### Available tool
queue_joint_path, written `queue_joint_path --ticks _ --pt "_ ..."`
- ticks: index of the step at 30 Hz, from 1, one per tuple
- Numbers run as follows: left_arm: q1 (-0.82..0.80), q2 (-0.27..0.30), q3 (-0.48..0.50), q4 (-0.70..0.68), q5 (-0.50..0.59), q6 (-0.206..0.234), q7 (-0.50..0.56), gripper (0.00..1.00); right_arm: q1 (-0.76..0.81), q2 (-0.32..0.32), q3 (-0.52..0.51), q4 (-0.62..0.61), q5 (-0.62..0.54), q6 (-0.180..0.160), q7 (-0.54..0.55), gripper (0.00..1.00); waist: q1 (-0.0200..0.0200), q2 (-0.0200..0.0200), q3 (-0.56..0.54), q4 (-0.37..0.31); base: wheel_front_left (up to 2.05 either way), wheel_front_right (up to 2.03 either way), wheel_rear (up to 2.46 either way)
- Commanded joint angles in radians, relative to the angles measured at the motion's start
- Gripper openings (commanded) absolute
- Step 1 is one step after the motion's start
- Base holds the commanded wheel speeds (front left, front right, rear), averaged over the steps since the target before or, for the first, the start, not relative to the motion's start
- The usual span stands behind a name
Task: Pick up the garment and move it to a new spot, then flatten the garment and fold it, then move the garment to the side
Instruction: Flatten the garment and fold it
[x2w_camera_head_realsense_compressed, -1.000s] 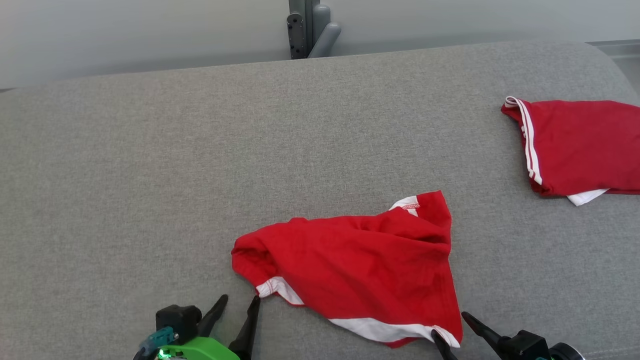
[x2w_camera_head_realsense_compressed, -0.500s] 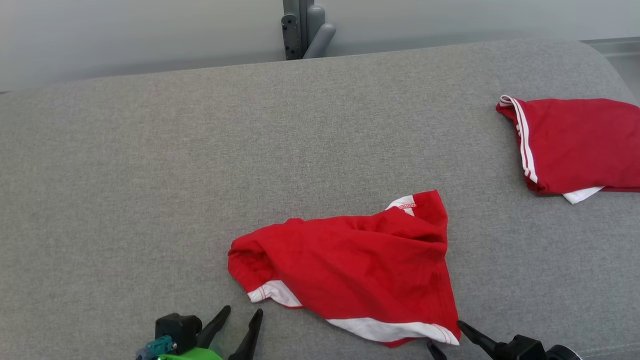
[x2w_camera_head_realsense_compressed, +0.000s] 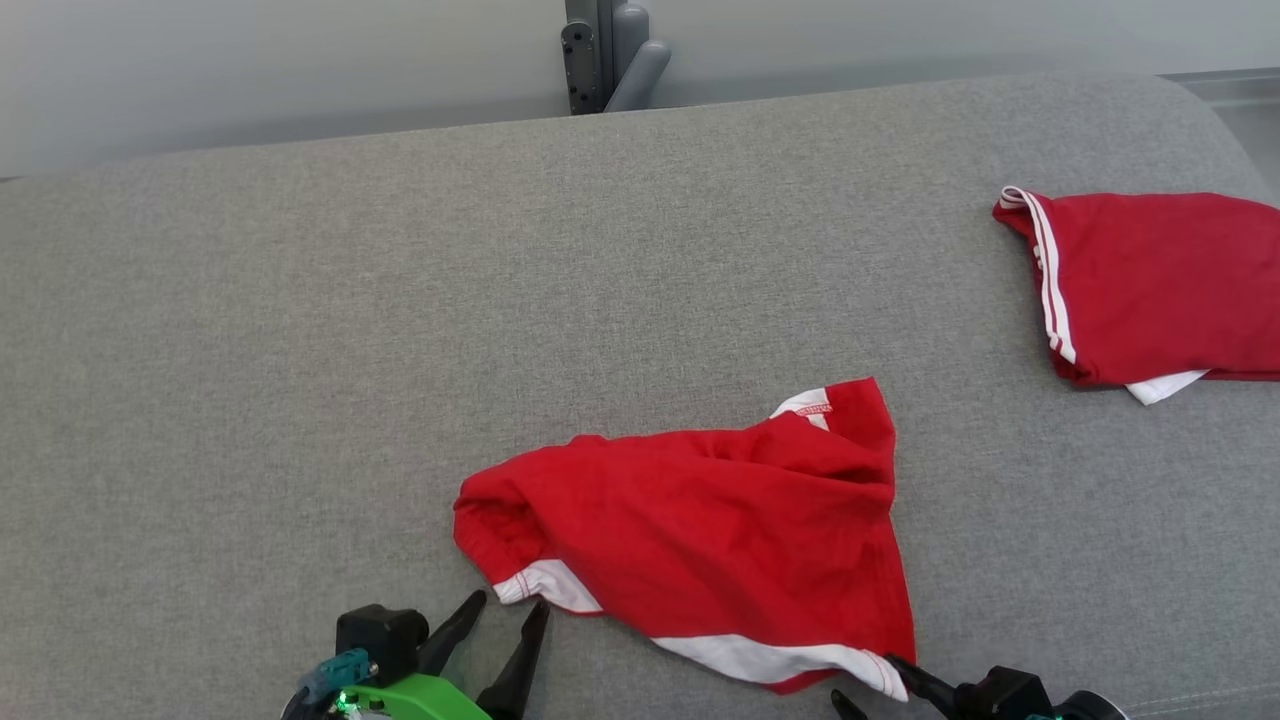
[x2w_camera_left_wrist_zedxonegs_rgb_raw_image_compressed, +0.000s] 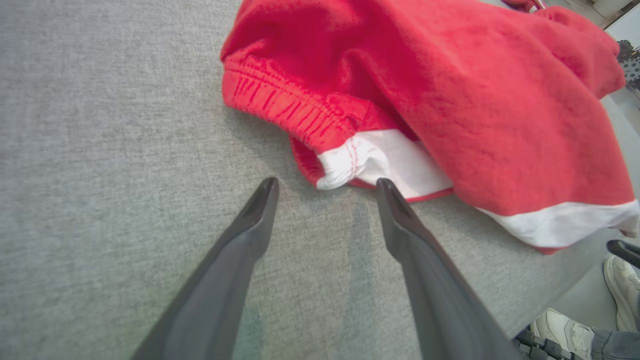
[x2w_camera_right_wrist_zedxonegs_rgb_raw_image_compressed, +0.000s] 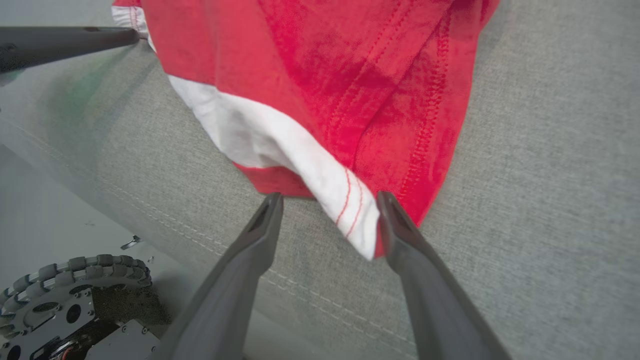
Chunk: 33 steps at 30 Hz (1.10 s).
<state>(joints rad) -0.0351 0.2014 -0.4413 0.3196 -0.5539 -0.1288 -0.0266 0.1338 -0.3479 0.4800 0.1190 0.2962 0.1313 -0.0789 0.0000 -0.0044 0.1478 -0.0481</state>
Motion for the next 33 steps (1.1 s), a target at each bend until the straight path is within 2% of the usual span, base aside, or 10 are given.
queue_joint_path --ticks 1,7,12,13,14,15,16,17,24,33 --pt "-0.023 -0.002 -0.003 0.008 -0.006 -0.002 -0.012 1.00 -0.021 0.008 0.008 0.015 0.006 -0.001 -0.004 0.86 0.0000 0.0044 0.001 -0.001 0.00 0.00 0.00" --pt "-0.044 0.003 -0.019 0.025 -0.007 -0.002 -0.032 1.00 -0.041 0.018 0.025 0.046 0.017 -0.001 -0.020 0.53 0.0000 0.0044 0.008 -0.001 0.00 0.00 0.00" --pt "-0.059 0.011 -0.045 0.027 -0.021 -0.002 -0.039 1.00 -0.059 0.029 0.035 0.069 0.022 -0.001 -0.031 0.47 0.0000 0.0044 0.016 0.000 0.00 0.00 0.00" --pt "-0.063 0.014 -0.054 0.029 -0.023 -0.002 -0.038 0.93 -0.063 0.030 0.036 0.074 0.023 -0.001 -0.032 0.45 0.0000 0.0044 0.017 -0.001 0.00 0.00 0.00" --pt "-0.066 0.017 -0.064 0.033 -0.026 -0.002 -0.032 0.49 -0.065 0.031 0.038 0.079 0.026 -0.001 -0.032 0.38 0.0000 0.0044 0.018 -0.001 0.00 0.00 0.00" --pt "-0.069 0.019 -0.074 0.033 -0.027 -0.002 -0.032 0.29 -0.069 0.035 0.042 0.081 0.033 -0.001 -0.038 0.30 0.0000 0.0044 0.019 -0.001 0.00 0.00 0.00" --pt "-0.072 0.018 -0.077 0.032 -0.033 -0.002 -0.040 0.09 -0.073 0.038 0.043 0.086 0.040 -0.001 -0.042 0.00 0.0000 0.0044 0.020 -0.001 0.00 0.00 0.00" --pt "-0.075 0.016 -0.079 0.033 -0.038 -0.002 -0.046 0.00 -0.079 0.036 0.048 0.090 0.041 -0.001 -0.044 0.00 0.0000 0.0044 0.021 -0.002 0.00 0.00 0.00" --pt "-0.097 0.054 -0.111 0.002 -0.085 -0.003 -0.044 0.00 -0.119 0.006 0.041 0.075 0.075 -0.001 -0.054 0.00 0.0000 0.0044 0.031 -0.012 0.00 0.00 0.00" --pt "-0.053 0.163 -0.087 -0.169 -0.187 -0.002 -0.001 0.00 -0.095 -0.053 -0.088 -0.076 0.101 -0.001 -0.031 0.00 0.0000 0.0044 0.046 -0.039 0.00 0.00 0.00"
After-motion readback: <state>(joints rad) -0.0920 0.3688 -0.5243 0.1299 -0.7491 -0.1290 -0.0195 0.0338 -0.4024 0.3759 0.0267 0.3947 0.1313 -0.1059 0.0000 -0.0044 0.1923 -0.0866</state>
